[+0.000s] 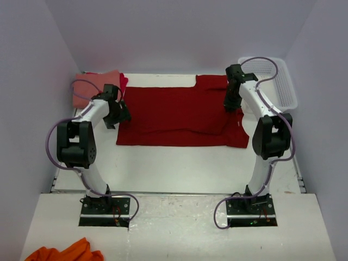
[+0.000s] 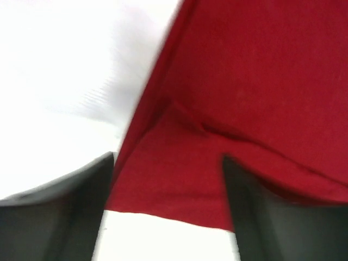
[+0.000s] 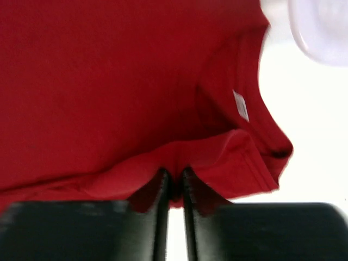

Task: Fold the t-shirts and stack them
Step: Fold the flattened tshirt in 1/3 of the way

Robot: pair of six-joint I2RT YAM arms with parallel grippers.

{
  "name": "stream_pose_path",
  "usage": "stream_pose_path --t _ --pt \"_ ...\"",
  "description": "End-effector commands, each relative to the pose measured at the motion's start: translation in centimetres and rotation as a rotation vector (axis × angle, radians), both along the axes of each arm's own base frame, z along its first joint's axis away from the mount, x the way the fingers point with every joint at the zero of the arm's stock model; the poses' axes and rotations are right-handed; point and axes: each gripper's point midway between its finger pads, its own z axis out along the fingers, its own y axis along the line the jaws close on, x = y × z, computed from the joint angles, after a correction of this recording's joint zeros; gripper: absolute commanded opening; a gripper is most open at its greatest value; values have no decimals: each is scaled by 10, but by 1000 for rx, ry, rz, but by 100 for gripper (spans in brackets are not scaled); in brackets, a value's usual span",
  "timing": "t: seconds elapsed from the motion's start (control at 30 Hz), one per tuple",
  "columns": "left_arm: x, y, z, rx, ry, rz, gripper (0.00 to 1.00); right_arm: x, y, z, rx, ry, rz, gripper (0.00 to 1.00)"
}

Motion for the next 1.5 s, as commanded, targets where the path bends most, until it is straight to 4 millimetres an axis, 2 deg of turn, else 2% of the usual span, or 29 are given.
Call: stream_pose_path --t 0.0,0.03,0.07,0.1,0.13,0.17,0.23,0.27,0.3,0.37,0.4,0.43,0.47,0.5,0.53,0.57,0.6,0.63,0.67,0.7,0.77,0.83,0.93,1.0,1.03,1.13,1.2,1.47 --pt "46 26 63 137 -234 60 86 54 -3 19 -40 -125 38 19" --pt "51 32 74 180 -261 73 91 59 -6 21 -59 -107 44 35" --pt "60 34 92 191 -308 78 94 83 -3 36 -57 -161 56 44" --pt "63 34 104 196 -335 76 95 91 -1 44 -57 -181 68 56" --pt "64 31 127 218 -393 76 95 98 -1 54 -58 -206 77 83" --pt "63 28 141 232 -431 70 95 107 2 77 -53 -273 94 93" --pt "60 11 174 265 -521 16 96 113 4 98 -53 -347 126 97" --pt "55 6 180 277 -533 4 95 107 3 123 -46 -402 131 99" --pt "52 -4 184 261 -544 -32 95 102 4 132 -36 -420 138 99" --pt "37 -26 180 204 -535 -107 91 77 10 122 11 -364 127 99" --pt "28 -45 175 128 -526 -170 88 57 11 139 47 -385 104 99" --pt "17 -53 155 90 -477 -211 84 31 18 103 85 -277 118 99" --pt "12 -62 147 51 -463 -242 69 16 22 92 110 -253 125 97" --pt "4 -77 140 -13 -450 -297 47 6 26 111 135 -338 140 93" --pt "-7 -80 118 -31 -406 -316 27 -18 23 72 130 -252 138 87" --pt "-9 -88 113 -68 -405 -343 0 -28 24 65 143 -251 142 63" --pt "-15 -96 102 -110 -373 -368 0 -31 27 73 166 -308 151 54" --pt "-20 -98 91 -115 -343 -379 0 -46 28 47 176 -251 155 53" --pt "-23 -101 85 -120 -319 -388 0 -52 33 41 208 -230 171 58" --pt "-25 -104 77 -126 -294 -394 0 -59 38 28 236 -186 180 77" --pt "-30 -108 73 -137 -280 -399 0 -62 51 18 290 -157 192 80" --pt "-31 -112 76 -150 -295 -406 0 -60 52 8 292 -141 183 79" --pt "-33 -115 86 -163 -318 -424 0 -53 56 -8 304 -91 169 77" --pt "-34 -115 97 -167 -346 -424 0 -48 61 -11 319 -80 174 75" --pt "-34 -115 101 -171 -356 -426 0 -46 62 -19 318 -58 171 72" --pt "-35 -119 116 -192 -389 -438 0 -38 63 -27 318 -45 165 60" --pt "-37 -121 128 -203 -407 -451 0 -36 64 -40 316 -15 153 58" --pt "-34 -121 167 -199 -474 -466 0 -31 61 -63 293 27 134 56"
